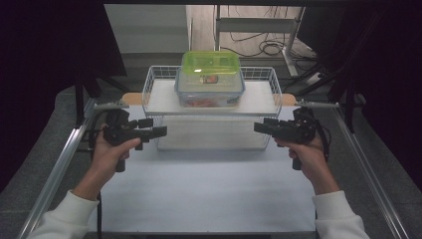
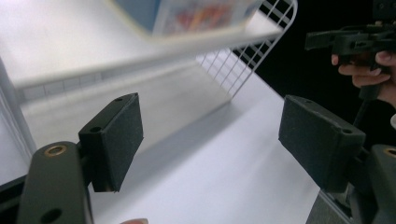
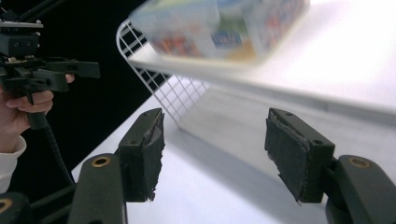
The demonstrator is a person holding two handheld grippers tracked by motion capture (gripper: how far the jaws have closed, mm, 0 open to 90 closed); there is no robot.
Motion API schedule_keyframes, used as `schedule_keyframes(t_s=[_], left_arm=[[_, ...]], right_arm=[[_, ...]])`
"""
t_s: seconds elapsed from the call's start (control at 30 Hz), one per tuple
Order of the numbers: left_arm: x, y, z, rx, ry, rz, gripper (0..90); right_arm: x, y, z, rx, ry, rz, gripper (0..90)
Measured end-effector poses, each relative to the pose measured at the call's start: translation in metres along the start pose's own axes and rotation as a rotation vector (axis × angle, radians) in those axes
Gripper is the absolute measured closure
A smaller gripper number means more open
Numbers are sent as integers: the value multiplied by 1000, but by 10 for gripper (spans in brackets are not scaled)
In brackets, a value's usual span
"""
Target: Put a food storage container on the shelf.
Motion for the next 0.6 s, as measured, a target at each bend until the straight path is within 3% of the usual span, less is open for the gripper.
schedule_keyframes(t_s=[0.2, 0.4, 0.6], left_arm=[[-40, -8, 12, -33, -27, -26, 218], [-89, -15, 25, -11, -81, -15, 217], [-110, -19, 33, -6, -113, -17, 218]], right_arm=[[-40, 13, 6, -23, -45, 2, 370], [-78, 19, 15, -30, -88, -7, 369], [-104, 22, 27, -43, -131, -16, 364]])
Point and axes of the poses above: each handheld gripper's, and its own axes: z roughly forward along the jaws, x roughly out of its top, y roughly to its right, the point moved 7 cm from there along z, roughly forward along the jaws, and after that the axes turned 6 degrees about -y, right-handed, at the moved point
